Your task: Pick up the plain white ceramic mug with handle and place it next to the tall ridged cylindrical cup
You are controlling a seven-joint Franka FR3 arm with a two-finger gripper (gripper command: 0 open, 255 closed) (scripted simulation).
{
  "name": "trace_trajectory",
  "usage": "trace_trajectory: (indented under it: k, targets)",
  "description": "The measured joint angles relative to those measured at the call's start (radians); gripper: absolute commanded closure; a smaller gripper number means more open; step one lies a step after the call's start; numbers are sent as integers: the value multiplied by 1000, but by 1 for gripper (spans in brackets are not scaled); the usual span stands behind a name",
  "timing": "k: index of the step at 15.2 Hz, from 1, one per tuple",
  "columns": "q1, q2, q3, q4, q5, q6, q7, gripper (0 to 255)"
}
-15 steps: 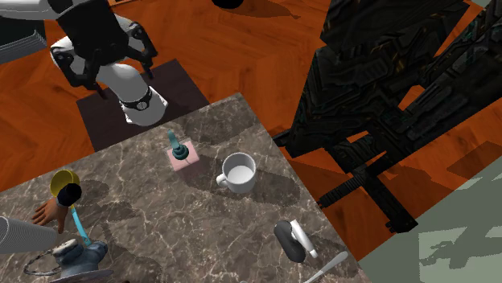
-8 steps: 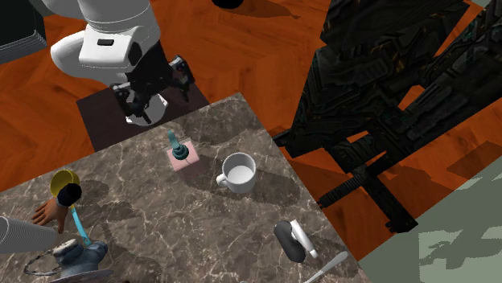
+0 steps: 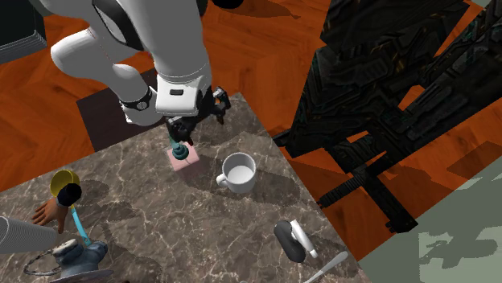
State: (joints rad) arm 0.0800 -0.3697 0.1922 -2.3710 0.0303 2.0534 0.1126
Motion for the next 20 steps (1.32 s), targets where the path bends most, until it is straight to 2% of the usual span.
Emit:
trace_trajectory:
  k: [11,20]
  targets:
    - [31,402,75,157,-52,214,101,0]
    - [37,487,75,139,-82,313,125,0]
